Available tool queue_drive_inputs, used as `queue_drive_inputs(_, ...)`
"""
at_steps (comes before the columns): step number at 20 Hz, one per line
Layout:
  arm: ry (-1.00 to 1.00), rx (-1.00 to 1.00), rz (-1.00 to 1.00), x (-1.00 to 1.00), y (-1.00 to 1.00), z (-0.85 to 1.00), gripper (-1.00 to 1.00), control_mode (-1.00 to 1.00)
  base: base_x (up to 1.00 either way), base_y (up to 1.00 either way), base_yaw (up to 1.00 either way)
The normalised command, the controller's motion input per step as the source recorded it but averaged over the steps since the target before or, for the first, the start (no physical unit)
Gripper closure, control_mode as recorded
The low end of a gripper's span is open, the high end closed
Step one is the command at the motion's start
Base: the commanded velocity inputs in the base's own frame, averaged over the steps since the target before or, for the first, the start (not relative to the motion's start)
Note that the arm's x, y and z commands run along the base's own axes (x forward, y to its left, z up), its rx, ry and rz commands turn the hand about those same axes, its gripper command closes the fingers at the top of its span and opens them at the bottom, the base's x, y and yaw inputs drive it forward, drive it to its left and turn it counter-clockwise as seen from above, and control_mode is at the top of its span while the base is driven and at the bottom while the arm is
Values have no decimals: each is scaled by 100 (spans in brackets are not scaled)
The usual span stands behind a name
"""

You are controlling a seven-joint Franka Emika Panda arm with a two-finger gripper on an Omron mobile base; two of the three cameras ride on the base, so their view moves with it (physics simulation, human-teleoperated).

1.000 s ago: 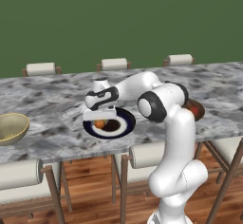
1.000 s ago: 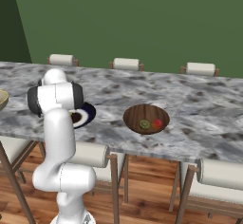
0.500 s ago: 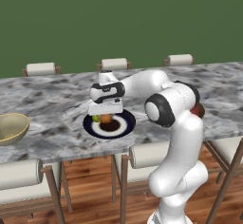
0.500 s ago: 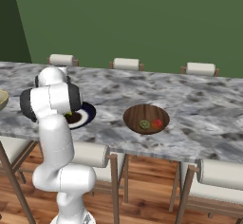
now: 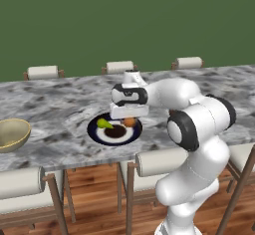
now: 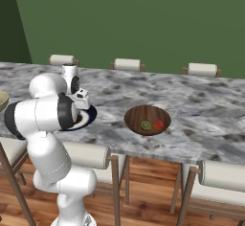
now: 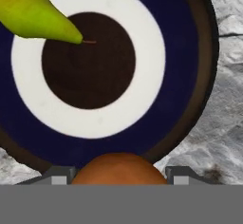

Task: Take the fruits from the plate on the dining counter and place two fruits in each bowl.

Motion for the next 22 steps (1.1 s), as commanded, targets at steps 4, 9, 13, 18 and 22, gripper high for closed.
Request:
queue_drive_inputs(4, 1, 0, 1, -1, -28, 9, 100, -100, 0, 0, 0)
queue_drive_inputs(9, 0, 0, 0, 0, 0, 0, 100, -100, 0, 0, 0)
queue_drive_inputs(13, 0, 0, 0, 0, 0, 0, 100, -100, 0, 0, 0)
queue_drive_inputs(18, 0, 0, 0, 0, 0, 0, 100, 100, 0, 2, 0)
queue_drive_inputs(22, 0, 0, 0, 0, 0, 0, 100, 100, 0, 49, 0)
